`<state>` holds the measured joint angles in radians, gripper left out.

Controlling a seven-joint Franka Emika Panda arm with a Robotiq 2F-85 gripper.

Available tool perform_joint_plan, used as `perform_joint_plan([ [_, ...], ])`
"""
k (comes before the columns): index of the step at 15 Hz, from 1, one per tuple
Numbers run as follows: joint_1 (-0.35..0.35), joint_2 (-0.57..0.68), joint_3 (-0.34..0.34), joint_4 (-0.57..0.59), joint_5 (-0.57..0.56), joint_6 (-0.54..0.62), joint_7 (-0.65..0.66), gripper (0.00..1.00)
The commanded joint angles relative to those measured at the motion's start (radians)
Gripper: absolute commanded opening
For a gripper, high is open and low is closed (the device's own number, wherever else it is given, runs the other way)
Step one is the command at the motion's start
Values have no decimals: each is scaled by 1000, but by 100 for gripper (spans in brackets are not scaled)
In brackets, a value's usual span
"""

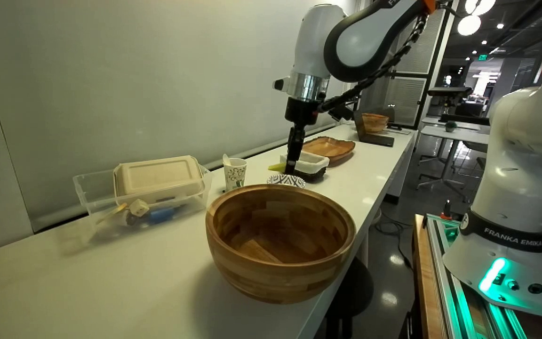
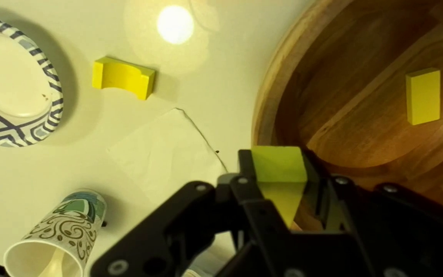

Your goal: Remove the yellow block from the wooden bowl and place it on the counter.

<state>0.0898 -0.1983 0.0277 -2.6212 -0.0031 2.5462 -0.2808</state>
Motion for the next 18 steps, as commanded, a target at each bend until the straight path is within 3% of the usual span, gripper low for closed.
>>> perform_joint_plan([
  [1,-78,72,-13,28,-108,73,139,9],
  [7,-189,216,-77,73,-254,153,318,9],
  [18,-153,458,-121,81,-231,318,293,9],
])
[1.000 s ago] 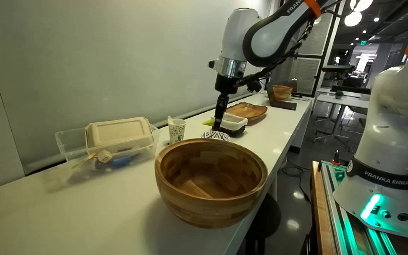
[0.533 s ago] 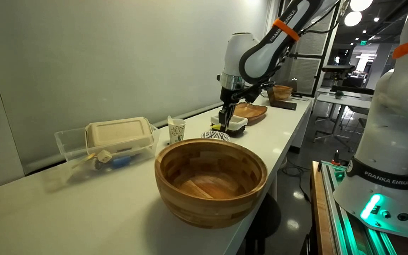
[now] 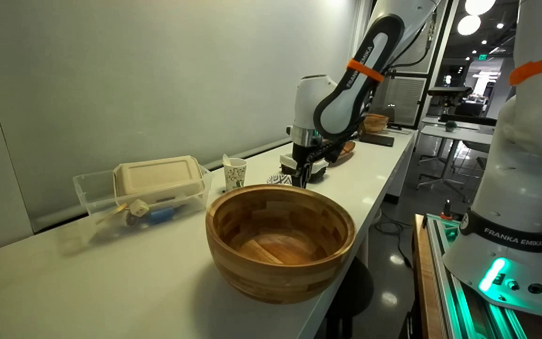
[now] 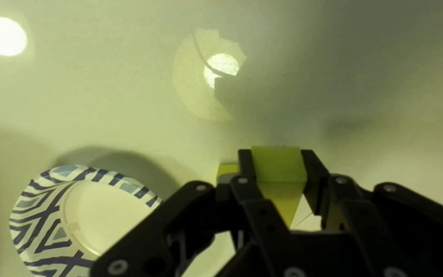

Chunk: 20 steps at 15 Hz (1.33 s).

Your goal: Remove the yellow block from the wooden bowl and place it on the counter.

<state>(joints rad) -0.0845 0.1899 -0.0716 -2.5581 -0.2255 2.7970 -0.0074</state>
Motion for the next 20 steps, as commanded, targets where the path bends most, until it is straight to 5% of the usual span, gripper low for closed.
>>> perform_joint_plan([
  [1,24,87,-24,21,-4,88,15,9],
  [6,62,147,-58,49,-3,167,20,9],
  [7,69,146,-65,52,-2,177,21,59],
  [8,74,143,-71,53,2,177,22,59],
  [13,90,73,-95,32,14,123,41,95],
  [16,105,-14,-118,3,2,25,80,100],
  [20,78,-185,-109,-20,-19,-250,155,100],
])
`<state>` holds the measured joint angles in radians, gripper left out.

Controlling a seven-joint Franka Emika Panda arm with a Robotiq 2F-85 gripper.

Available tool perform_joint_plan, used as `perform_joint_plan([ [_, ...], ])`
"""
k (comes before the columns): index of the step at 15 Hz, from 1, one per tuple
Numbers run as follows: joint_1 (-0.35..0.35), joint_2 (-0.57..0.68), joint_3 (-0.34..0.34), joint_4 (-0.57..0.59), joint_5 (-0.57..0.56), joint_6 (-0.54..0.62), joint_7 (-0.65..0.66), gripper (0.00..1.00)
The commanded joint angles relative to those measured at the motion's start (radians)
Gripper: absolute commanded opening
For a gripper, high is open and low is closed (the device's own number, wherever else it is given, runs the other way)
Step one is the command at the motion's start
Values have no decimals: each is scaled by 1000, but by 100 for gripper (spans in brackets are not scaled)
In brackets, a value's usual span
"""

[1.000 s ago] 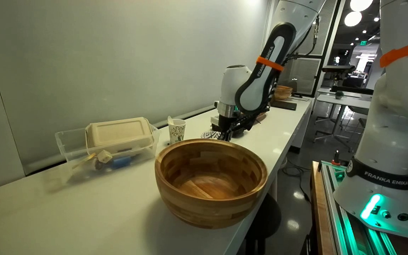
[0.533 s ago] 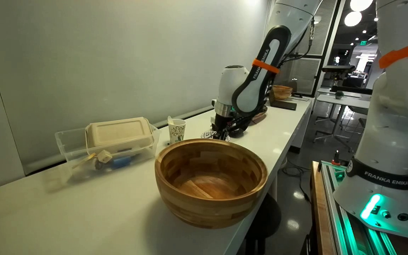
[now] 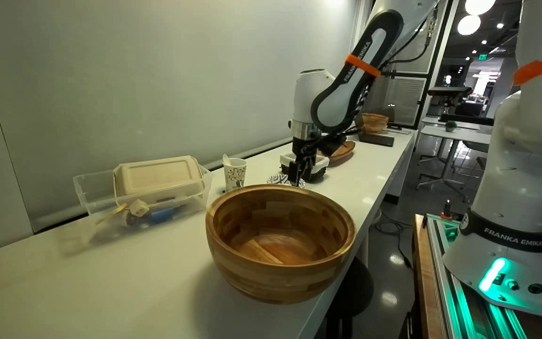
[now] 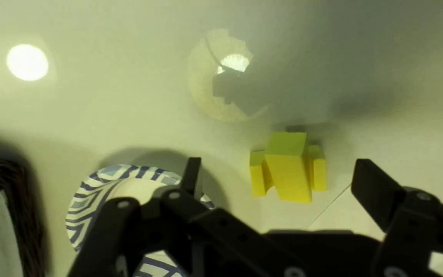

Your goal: Remove the yellow block from the wooden bowl and place it on the counter.

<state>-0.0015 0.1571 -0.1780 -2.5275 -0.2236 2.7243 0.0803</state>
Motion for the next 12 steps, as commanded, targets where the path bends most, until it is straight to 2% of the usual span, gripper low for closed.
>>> perform_joint_plan([
  [1,-22,-190,13,-52,10,-234,59,100],
  [3,-51,-265,26,-57,110,-319,-14,100],
  [4,-50,-171,36,-13,42,-264,26,100],
  [7,-67,-248,39,-30,91,-314,-3,100],
  [12,-68,-254,42,-43,96,-314,-4,100],
])
